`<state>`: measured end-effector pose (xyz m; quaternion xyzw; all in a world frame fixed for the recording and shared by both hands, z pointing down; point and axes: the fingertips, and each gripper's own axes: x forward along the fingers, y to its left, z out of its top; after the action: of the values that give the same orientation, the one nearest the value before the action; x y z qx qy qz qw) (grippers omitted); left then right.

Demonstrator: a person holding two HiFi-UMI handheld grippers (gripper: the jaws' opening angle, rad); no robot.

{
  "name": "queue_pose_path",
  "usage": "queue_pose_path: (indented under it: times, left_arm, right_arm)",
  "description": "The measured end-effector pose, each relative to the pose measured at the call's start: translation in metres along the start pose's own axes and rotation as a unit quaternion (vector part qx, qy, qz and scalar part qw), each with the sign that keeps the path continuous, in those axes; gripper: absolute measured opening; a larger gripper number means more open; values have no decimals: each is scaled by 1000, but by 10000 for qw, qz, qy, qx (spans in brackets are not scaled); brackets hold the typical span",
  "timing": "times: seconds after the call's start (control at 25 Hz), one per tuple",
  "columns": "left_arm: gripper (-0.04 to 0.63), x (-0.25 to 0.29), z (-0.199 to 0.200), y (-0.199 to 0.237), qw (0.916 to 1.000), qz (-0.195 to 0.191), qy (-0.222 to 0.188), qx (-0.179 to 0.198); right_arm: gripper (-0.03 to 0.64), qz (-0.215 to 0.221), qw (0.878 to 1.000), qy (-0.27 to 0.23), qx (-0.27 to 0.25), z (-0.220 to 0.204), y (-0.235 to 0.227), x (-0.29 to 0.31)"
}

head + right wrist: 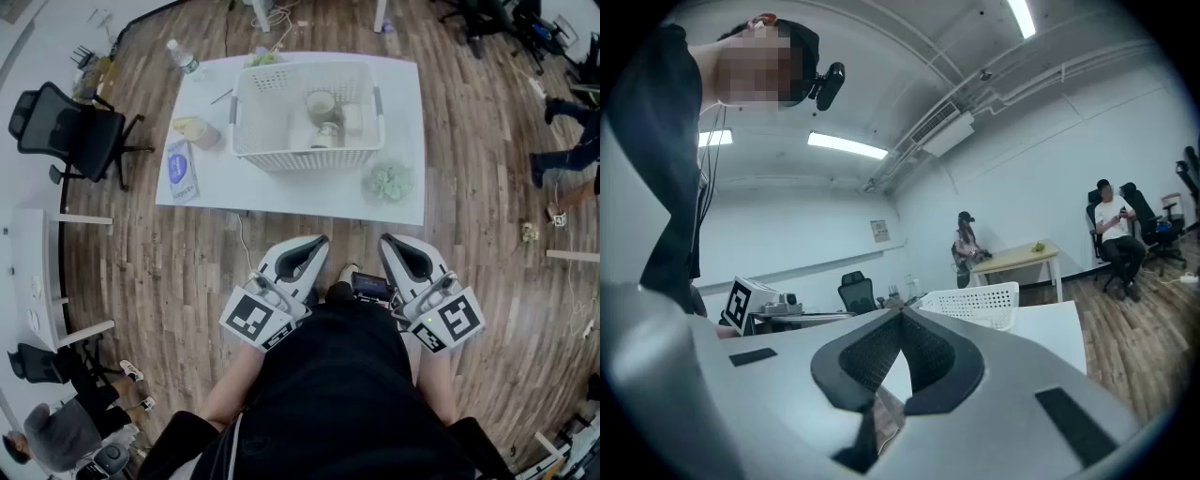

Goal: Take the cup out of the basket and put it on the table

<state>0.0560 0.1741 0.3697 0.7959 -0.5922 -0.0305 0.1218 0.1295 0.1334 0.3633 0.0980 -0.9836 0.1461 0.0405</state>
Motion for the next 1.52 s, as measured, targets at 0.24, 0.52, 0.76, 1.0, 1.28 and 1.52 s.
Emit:
queue_pose_path:
  times: [0.24,0.52,0.76,1.0,1.28,1.52]
  left_arm:
    - [9,10,-8,-10,9999,97,47,-35]
    - [9,6,-14,-22,9995,238,99,-207]
    - [9,6,-25,-24,9988,198,369,-253]
    - [9,15,-25,-6,9987,127,444,201]
    - [9,35,-8,42,9972,-54,529,532]
    - [9,52,12,100,9942,-295,685,778]
  right_arm:
    - [25,-102,9995,-181,239,-2,-17,-15]
    - [25,363,9991,95,178,-13,1,-16]
    - [25,355,9990,238,162,-22,4,-8]
    - [25,164,9994,317,51,-22,-7,9]
    - [25,-75,9995,311,-73,-9,-20,52]
    - [25,-363,9990,237,-129,13,-35,101]
